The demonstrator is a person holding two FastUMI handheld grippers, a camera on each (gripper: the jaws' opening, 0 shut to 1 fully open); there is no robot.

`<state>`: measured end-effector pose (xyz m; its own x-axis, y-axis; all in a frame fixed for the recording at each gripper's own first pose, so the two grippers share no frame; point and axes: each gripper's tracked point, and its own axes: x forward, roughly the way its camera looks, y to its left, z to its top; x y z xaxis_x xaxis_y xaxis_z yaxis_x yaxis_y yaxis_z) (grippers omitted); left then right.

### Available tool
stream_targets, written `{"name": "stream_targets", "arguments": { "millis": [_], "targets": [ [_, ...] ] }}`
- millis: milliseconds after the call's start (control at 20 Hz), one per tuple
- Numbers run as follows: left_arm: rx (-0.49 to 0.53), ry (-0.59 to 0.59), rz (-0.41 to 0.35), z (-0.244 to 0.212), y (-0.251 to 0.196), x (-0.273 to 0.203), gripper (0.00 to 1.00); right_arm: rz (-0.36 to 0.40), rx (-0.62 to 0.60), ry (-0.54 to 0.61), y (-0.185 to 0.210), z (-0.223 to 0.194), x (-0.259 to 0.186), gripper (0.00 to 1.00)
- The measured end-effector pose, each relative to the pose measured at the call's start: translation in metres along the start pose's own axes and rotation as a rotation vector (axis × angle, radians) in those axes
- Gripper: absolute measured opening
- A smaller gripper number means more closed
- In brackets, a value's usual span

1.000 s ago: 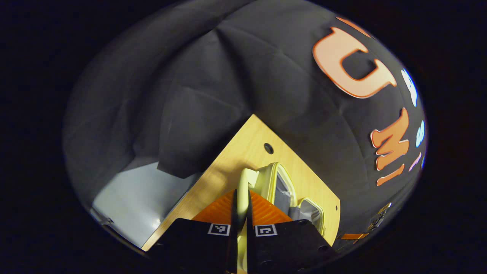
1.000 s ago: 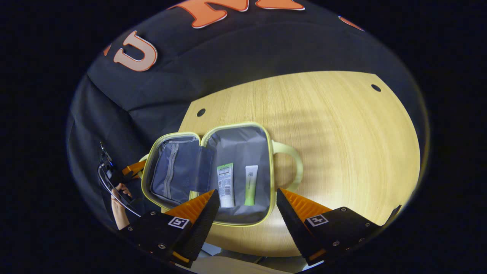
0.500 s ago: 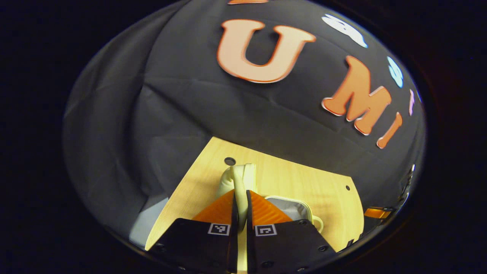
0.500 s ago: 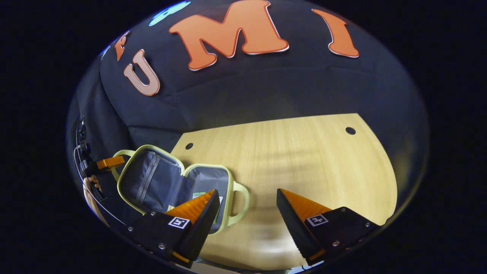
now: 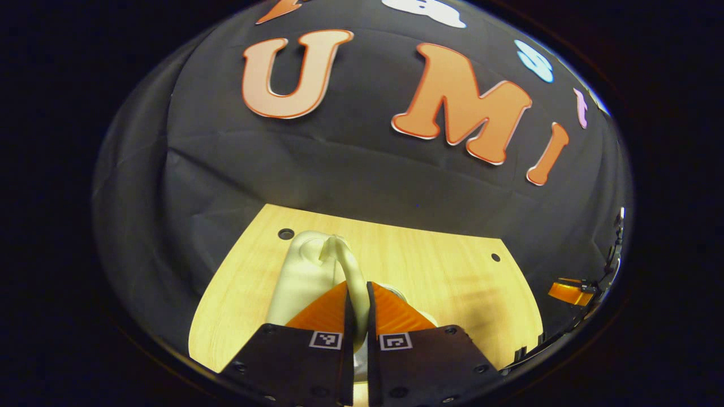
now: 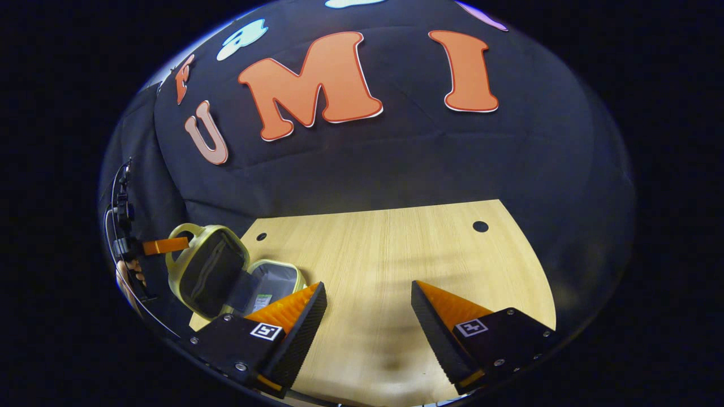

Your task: First open the suitcase, pack the skin care products into it, and then close the suitcase.

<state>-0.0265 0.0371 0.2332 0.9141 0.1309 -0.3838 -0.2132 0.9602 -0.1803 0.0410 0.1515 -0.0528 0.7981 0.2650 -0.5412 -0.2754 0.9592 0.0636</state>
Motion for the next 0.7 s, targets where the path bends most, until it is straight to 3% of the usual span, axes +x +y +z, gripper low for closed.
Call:
{"name": "stream_targets", "arguments": {
  "millis": [350, 700],
  "targets": [
    [0.036, 0.104, -0.121, -0.057, -0.086, 0.031, 0.1, -0.023, 0.007, 0.0, -0.036, -0.01, -0.014, 0.95],
    [0.141, 0.236, -0.15, -0.128, -0.136, 0.064, 0.1, -0.052, 0.013, 0.016, -0.063, -0.021, -0.02, 0.96]
  ]
}}
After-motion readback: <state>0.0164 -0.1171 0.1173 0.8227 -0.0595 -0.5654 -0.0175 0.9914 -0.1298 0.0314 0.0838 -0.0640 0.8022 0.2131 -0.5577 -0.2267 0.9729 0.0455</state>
